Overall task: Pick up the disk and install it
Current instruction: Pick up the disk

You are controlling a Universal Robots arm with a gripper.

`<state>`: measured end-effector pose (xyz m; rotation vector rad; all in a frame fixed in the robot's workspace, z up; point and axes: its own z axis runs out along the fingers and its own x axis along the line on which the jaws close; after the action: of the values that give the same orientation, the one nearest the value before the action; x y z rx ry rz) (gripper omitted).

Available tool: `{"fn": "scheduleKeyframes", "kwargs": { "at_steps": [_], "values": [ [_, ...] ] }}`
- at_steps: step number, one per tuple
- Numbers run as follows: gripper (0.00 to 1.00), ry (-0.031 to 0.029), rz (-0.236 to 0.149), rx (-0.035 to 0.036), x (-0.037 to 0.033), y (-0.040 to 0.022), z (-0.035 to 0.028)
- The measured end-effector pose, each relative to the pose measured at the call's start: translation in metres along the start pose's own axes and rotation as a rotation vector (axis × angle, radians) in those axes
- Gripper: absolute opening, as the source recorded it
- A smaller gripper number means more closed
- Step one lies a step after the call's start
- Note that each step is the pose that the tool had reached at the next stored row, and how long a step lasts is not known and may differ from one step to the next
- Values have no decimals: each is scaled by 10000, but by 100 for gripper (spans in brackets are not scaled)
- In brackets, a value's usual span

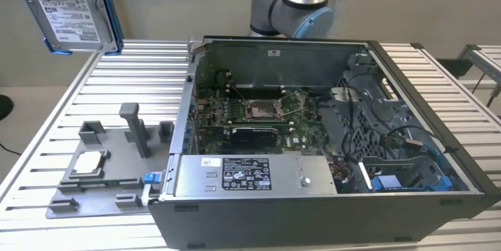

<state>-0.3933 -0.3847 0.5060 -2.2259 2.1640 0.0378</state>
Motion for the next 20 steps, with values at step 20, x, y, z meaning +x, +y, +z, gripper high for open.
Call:
{"fn": "scheduleKeyframes", "kwargs": {
  "at_steps": [20],
  "values": [
    [0, 1, -11, -3, 46, -906, 16]
  ]
}}
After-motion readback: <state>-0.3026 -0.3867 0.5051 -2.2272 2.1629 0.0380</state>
